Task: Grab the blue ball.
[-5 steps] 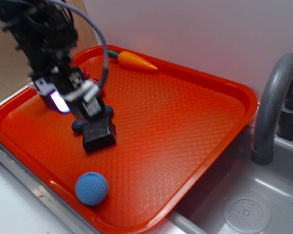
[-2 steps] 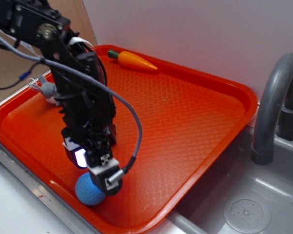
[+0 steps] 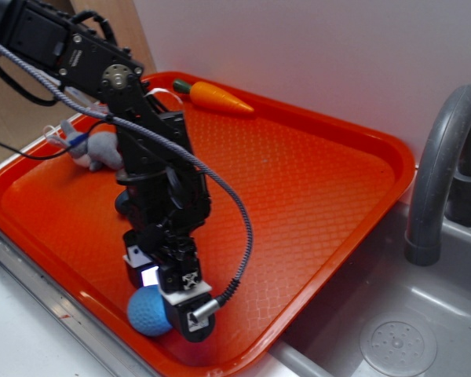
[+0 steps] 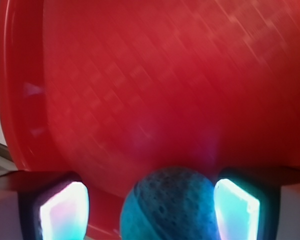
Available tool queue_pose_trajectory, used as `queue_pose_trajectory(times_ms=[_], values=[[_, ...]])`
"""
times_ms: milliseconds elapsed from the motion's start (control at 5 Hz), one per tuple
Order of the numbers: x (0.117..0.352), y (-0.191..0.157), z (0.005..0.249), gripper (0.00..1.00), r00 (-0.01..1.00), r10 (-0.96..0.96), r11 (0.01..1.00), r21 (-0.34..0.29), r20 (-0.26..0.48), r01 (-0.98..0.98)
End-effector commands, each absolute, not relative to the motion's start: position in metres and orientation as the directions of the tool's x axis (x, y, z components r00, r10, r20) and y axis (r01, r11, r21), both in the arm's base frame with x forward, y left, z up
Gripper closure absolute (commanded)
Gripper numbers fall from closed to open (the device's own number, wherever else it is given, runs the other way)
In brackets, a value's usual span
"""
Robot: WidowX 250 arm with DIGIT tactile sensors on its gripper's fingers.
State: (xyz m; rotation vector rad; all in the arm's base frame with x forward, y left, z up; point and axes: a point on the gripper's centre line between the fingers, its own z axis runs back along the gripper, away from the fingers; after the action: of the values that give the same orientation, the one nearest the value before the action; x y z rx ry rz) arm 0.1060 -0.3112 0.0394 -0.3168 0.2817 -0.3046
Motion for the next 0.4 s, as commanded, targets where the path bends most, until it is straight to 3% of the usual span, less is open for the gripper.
queue_pose_trajectory(times_ms=[0, 200], values=[[0.089, -0.318, 0.049, 1.0, 0.892, -0.404, 0.905, -0.231, -0.203, 0.357], [0.098, -0.301, 0.064, 1.0, 0.912, -0.378, 0.916, -0.211, -0.159, 0.343]])
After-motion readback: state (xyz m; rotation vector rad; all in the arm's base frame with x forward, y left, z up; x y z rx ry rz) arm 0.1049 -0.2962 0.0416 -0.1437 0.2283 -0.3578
